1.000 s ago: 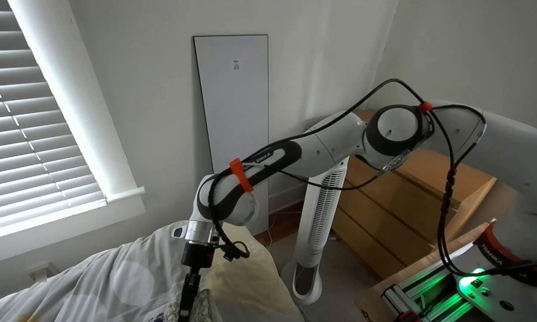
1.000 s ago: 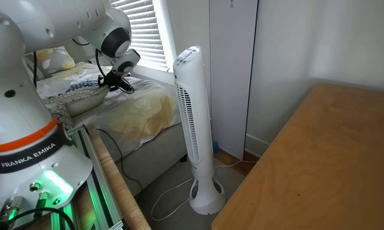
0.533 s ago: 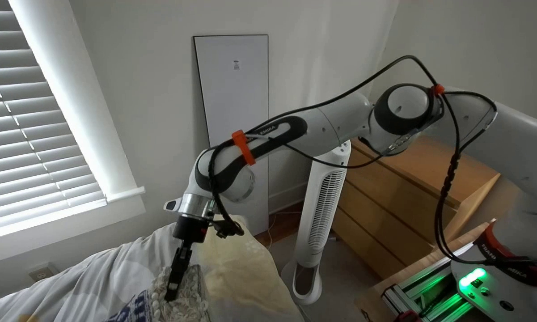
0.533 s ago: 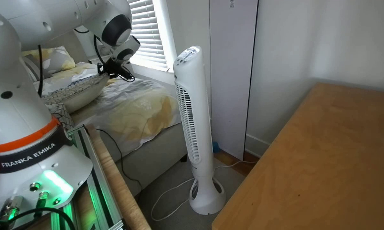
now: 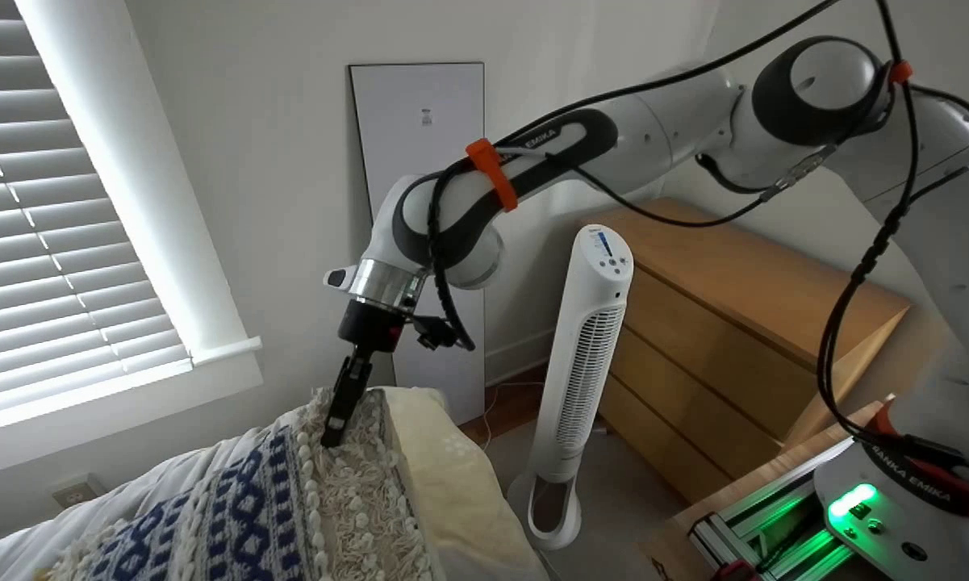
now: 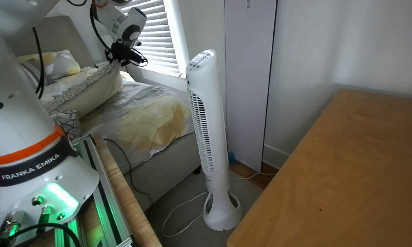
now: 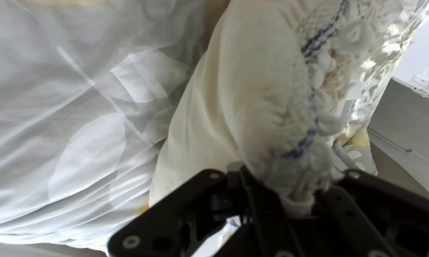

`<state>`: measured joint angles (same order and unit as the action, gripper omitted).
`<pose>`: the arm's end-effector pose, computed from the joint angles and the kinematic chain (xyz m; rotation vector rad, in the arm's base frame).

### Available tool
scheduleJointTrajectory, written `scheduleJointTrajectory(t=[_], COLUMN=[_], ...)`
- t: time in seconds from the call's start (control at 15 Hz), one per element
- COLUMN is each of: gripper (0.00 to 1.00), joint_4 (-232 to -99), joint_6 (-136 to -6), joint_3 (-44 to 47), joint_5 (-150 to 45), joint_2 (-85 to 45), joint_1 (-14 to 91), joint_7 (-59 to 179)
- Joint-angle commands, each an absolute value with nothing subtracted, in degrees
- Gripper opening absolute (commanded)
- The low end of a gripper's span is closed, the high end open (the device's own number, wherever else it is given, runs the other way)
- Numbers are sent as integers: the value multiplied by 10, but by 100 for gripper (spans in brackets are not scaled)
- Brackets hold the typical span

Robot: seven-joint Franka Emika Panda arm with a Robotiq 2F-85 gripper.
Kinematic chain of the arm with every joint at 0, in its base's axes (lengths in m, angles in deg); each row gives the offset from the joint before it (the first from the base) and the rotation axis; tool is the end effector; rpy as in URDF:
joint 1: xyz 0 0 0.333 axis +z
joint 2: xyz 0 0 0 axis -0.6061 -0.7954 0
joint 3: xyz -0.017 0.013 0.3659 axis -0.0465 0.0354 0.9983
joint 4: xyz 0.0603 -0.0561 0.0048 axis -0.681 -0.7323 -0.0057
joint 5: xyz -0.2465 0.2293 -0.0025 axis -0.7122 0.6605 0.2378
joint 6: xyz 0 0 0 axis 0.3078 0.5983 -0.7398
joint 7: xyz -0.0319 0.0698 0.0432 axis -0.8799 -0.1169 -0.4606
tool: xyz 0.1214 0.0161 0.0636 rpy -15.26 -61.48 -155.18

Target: Move the pillow from the bed to the table

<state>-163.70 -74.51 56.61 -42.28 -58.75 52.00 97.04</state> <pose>0.4148 0.5700 0.2759 -1.8731 -1.4280 0.0795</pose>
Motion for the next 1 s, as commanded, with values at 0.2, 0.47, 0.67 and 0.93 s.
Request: scheduleJointTrajectory(t=[0.2,0.47,0.67,0.93], gripper=[4,4,4,4], joint_4=[-1819,-1843,-1812,-1771], joint_6=[-809,-804,-775,-750], joint_3=[616,655,654,623], joint_5=[-391,-393,-400,-422], joint_2=[-382,-293,-262,-280], joint_1=[399,354,369,423], joint_7=[950,967,971,979])
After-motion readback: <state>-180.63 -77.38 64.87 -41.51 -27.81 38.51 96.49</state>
